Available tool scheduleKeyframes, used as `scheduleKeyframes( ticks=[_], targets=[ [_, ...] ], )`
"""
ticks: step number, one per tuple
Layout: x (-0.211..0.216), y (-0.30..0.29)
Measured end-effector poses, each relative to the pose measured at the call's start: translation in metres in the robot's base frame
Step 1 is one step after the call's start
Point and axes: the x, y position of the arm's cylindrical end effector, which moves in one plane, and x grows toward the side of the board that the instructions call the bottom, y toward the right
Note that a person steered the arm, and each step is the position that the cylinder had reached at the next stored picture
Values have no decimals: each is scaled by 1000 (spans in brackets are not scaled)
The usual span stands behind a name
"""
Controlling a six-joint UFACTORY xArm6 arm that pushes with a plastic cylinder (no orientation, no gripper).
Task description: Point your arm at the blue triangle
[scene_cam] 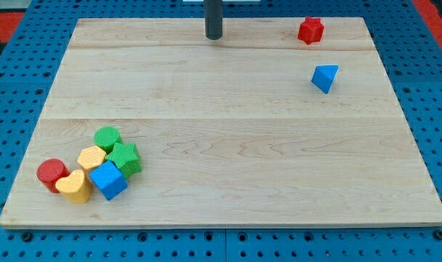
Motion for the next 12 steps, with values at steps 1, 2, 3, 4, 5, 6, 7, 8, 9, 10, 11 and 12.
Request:
scheduleKeyframes(
  ticks=[1, 2, 3, 4, 5, 6, 7, 8, 9, 10, 11, 12],
  targets=[
    [-5, 10],
    [15, 7],
    [69, 6],
    [147, 24],
    [195, 104],
    [226, 196],
    [203, 239],
    [178, 244],
    [168, 244],
    [153, 244],
    [138, 244],
    [136, 231]
  ],
)
